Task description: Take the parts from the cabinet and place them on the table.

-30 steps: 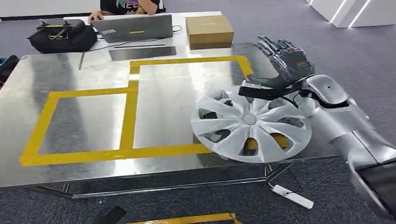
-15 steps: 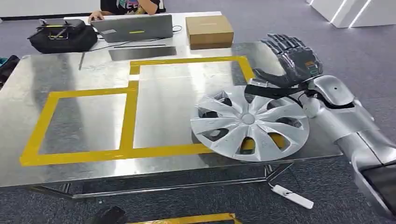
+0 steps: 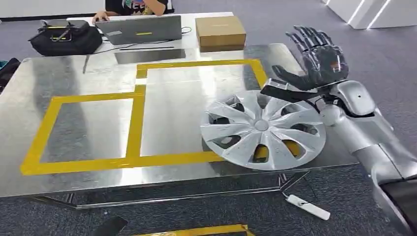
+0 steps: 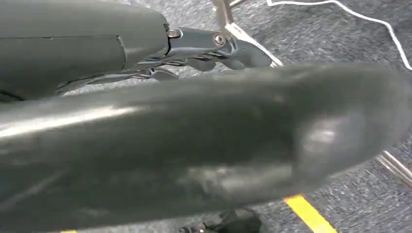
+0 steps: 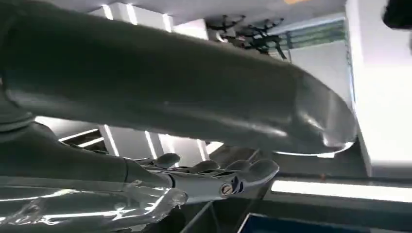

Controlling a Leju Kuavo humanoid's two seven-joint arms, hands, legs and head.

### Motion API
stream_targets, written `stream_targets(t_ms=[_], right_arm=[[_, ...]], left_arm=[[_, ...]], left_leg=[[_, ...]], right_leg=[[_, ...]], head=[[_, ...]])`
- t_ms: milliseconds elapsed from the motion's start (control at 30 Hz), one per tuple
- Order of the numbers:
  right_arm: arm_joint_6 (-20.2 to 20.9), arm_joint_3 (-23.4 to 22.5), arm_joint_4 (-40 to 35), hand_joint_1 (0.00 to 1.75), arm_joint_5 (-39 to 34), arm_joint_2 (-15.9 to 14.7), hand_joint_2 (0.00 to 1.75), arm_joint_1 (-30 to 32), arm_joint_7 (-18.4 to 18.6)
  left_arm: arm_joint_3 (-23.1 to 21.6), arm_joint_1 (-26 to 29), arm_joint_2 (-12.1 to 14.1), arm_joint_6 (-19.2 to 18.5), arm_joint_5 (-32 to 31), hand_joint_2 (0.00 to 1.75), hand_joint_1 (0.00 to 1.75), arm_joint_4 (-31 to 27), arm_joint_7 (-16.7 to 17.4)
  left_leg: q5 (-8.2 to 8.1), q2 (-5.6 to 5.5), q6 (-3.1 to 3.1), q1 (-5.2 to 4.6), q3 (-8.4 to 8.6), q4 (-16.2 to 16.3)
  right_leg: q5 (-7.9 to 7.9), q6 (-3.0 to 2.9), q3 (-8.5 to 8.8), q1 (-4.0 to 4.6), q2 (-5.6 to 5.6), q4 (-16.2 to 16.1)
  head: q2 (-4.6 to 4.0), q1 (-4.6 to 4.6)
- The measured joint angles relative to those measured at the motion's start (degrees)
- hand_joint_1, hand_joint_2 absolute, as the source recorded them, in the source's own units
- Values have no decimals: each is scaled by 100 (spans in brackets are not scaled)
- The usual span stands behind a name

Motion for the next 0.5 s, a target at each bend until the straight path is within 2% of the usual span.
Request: stream_targets(t_ms=[100,267,367,500], right_arm=[[121,-153,-1116,0,-389,-151,0,445,2],[252,-593,-3188,0,-1166,-658,0,1444,-140],[315,-796,-3887,0,-1242,-863,0,1739,-153],[341,-898,-4350,0,-1253,-968,0,1918,-173]], left_arm=[[118,25,-55,-37,107,0,0,0,28],[256,49,-239,55,177,0,0,0,72],[280,41,-315,59,186,0,0,0,87],[288,29,-352,57,186,0,0,0,96]], left_leg=[[-1,-3,1,0,-1,0],[-10,-12,8,-4,-8,0],[-19,-3,15,-6,-3,0],[-18,0,17,-7,-1,0]], right_leg=[[-2,0,-1,1,-7,-2],[-9,-1,1,-3,-12,-4],[-8,0,3,-5,0,-9],[-6,2,2,-5,2,-11]], head=[[0,2],[0,4],[-2,4],[-2,0]])
